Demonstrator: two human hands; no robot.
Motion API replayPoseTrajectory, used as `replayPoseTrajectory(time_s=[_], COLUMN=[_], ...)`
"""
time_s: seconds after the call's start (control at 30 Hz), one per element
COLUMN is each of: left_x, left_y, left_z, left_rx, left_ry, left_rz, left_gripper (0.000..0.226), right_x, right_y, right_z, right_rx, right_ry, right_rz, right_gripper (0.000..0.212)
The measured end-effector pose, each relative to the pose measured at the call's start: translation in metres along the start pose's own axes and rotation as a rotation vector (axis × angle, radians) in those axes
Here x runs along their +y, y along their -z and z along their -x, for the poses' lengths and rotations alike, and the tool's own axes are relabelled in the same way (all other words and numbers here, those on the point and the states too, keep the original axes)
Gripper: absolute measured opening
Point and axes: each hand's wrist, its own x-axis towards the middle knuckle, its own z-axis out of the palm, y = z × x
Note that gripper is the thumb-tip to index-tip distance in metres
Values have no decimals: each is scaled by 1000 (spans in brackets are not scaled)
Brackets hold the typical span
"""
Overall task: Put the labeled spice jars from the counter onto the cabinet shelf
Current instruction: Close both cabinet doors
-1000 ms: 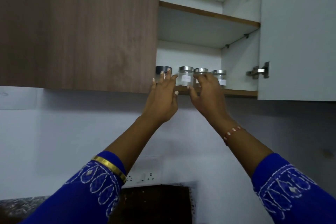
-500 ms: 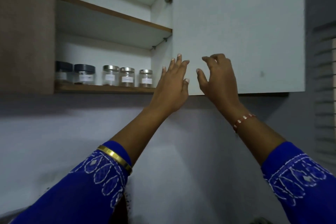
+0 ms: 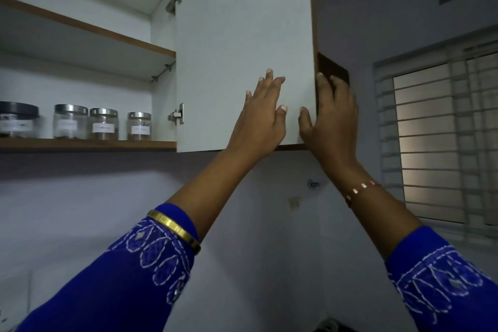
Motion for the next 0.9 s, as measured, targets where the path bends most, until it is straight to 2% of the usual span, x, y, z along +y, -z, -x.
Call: replayPoseTrajectory(time_s=[0.2, 0.37, 0.53, 0.8, 0.9], left_x=[29, 42, 50, 47, 40], left_y=[-19, -26, -20, 10, 32], left_z=[-18, -26, -29, -17, -15], left_rx=[21, 11, 31, 121, 192], left_ry=[21, 28, 55, 72, 156], left_rz=[27, -4, -7, 5, 29], left_gripper=[50, 55, 59, 69, 77], right_x=[20, 17, 5, -46, -68], right_y=[-9, -13, -11, -2, 0], right_z=[14, 21, 25, 39, 45], right_rx=[-143, -189, -146, -45, -20], right_ry=[-158, -252, -301, -276, -263], right_rz=[-291, -636, -781, -873, -900], right_gripper=[61, 25, 10, 18, 23])
